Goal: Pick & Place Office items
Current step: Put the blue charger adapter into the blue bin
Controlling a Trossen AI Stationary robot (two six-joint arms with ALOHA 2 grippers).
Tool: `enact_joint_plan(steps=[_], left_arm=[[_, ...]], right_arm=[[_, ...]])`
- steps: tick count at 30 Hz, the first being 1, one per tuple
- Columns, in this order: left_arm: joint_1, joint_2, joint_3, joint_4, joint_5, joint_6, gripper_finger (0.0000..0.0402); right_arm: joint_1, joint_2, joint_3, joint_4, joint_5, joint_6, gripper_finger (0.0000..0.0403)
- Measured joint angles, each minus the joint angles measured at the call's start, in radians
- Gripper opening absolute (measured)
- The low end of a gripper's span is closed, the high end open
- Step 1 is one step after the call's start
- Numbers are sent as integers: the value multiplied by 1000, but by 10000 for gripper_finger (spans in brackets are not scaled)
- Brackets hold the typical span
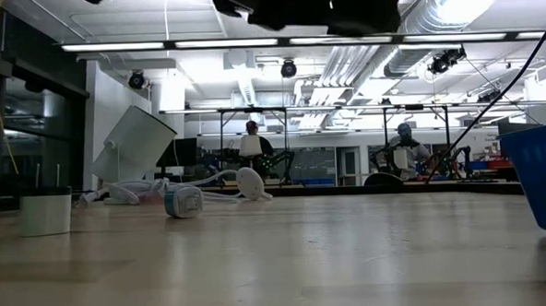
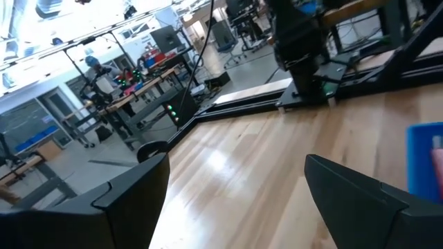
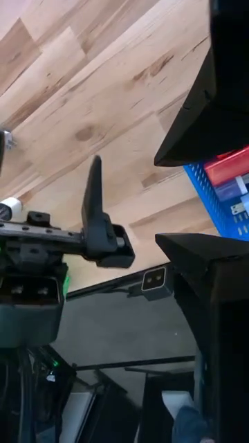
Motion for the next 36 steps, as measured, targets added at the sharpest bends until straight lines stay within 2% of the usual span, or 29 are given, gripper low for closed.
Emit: enact_joint_plan(steps=[20, 28, 36], left_arm=[[-99, -10, 0, 24, 18, -4, 328], [-122, -95, 0, 18, -64, 214, 328], [-140, -133, 0, -3, -190, 401, 328]], right_arm=[[0, 0, 0, 33, 0, 0, 153], [0, 0, 0, 34, 0, 0, 153], [0, 0, 0, 34, 0, 0, 153]])
